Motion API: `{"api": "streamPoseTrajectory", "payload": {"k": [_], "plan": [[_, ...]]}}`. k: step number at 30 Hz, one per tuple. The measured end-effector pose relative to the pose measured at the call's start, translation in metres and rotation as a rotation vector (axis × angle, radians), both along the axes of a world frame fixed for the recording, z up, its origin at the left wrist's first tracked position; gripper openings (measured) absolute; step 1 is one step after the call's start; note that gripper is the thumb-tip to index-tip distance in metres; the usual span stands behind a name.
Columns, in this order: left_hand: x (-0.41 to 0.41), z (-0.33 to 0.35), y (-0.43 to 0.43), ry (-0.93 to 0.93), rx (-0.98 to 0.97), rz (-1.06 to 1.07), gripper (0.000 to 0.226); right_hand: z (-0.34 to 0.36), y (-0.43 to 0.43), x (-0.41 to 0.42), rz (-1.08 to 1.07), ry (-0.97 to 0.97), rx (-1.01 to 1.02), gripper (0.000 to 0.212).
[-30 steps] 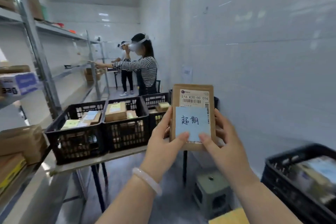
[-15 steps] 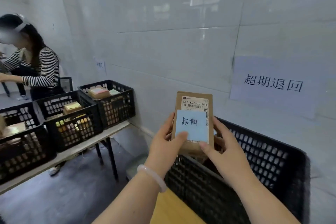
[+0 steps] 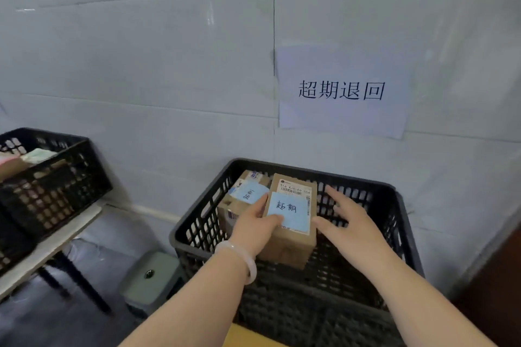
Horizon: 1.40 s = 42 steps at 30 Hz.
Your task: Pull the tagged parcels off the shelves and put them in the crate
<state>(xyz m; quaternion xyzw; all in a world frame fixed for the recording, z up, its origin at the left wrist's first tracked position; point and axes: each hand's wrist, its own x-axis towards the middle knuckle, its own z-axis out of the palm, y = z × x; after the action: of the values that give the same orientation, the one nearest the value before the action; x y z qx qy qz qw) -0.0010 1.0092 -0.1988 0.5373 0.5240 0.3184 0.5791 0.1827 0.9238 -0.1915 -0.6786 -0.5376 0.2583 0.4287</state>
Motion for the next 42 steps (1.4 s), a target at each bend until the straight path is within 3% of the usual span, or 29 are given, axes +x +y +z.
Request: {"api": "streamPoseTrajectory", "payload": {"k": [9, 15, 20, 26, 33, 38, 42], "plan": [[0.025, -0.046, 0.072, 0.345, -0.073, -0.241, 0.071, -0.039, 0.049, 0.002, -0.065, -0.180, -0.177, 0.076], [0.048, -0.077, 0.104, 0.497, -0.067, -0.378, 0.066, -0.069, 0.080, 0.003, -0.091, -0.164, -0.292, 0.074], [0.051, -0.106, 0.120, 0.437, -0.178, -0.305, 0.063, -0.083, 0.104, 0.007, -0.145, -0.151, -0.310, 0.071], [0.052, -0.130, 0.133, 0.402, -0.118, -0.233, 0.065, -0.107, 0.113, 0.010, -0.156, -0.139, -0.350, 0.070], [0.047, -0.152, 0.139, 0.931, -0.035, -0.482, 0.070, -0.119, 0.112, 0.014, -0.109, -0.113, -0.384, 0.070], [0.046, -0.152, 0.141, 1.120, -0.007, -0.635, 0.077, -0.118, 0.111, 0.012, -0.098, -0.080, -0.376, 0.069], [0.048, -0.136, 0.129, 1.281, 0.190, -0.813, 0.087, -0.114, 0.110, 0.009, -0.066, -0.073, -0.367, 0.070]]}}
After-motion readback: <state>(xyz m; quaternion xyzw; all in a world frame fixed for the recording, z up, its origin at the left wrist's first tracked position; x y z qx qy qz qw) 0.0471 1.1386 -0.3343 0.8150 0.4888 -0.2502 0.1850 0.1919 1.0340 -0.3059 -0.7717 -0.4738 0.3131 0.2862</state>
